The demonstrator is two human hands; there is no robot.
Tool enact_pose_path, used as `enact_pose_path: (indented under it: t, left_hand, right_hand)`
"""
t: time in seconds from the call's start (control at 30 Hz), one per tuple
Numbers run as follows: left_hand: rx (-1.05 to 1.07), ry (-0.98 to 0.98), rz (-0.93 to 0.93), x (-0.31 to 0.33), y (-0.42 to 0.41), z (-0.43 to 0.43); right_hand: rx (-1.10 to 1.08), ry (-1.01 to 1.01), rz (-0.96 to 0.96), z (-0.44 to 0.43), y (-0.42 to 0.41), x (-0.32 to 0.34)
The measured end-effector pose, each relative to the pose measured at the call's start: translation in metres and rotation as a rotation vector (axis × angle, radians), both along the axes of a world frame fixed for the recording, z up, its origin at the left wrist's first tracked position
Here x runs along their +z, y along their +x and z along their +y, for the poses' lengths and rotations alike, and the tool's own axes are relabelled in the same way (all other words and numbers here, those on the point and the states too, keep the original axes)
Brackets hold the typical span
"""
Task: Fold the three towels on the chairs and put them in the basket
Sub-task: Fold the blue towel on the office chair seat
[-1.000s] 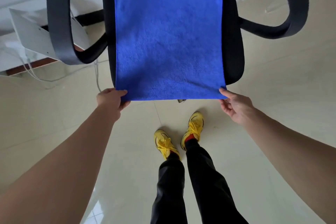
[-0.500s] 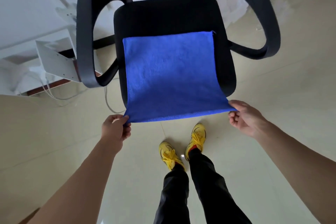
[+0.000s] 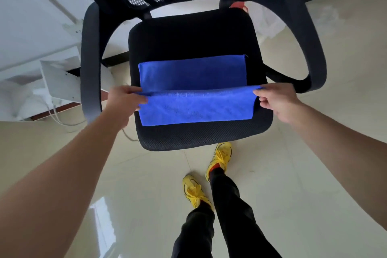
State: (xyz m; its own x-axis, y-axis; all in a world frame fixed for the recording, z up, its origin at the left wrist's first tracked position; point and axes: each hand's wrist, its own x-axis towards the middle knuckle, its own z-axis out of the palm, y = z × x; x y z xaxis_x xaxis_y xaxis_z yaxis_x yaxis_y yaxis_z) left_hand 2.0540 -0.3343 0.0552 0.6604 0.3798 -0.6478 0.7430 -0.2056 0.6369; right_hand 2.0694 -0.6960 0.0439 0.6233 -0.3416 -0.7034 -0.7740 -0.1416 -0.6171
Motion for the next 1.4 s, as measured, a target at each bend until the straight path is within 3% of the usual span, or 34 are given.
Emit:
enact_pose_path:
  t: [0.13, 0.4, 0.7, 0.83, 0.97, 1.07, 1.2, 1.27, 1.33, 1.4]
  left_hand:
    - [-0.106, 0.224, -0.013, -0.012, 0.047, -0.003]
    - [0.085, 0.223, 0.035, -0.057, 0.099, -0.001]
    - [0.079, 0.407, 0.064, -0.092, 0.118, -0.004]
    - [0.069, 0.424, 0.085, -0.084, 0.112, -0.005]
    - [0.146, 0.285, 0.166, -0.075, 0.072, -0.003]
    - [0.012, 0.310, 0.244, -0.072, 0.041, -0.009]
    - [-0.348, 0.523, 0.333, -0.074, 0.026, -0.016]
    - [-0.415, 0.618, 0.333, -0.073, 0.026, -0.016]
    - [-0.416, 0.690, 0.269, -0.068, 0.029, -0.017]
    - [-0.496, 0.822, 0.084, -0.064, 0.033, -0.017]
  right_hand:
    - [0.062, -0.077, -0.048, 0.005, 0.047, -0.012]
    - [0.250, -0.122, -0.113, 0.004, 0.108, -0.062]
    - [0.528, -0.470, -0.160, 0.000, 0.133, -0.095]
    - [0.411, -0.356, -0.155, 0.002, 0.128, -0.089]
    - [0.211, -0.185, -0.077, -0.003, 0.089, -0.082]
    - [0.241, -0.188, -0.001, -0.002, 0.047, -0.075]
    - [0.328, -0.317, 0.043, -0.003, 0.015, -0.078]
    - [0.364, -0.408, 0.085, -0.003, 0.014, -0.074]
    - [0.430, -0.547, 0.064, -0.001, 0.015, -0.066]
    - [0.501, -0.691, -0.141, 0.010, 0.018, -0.057]
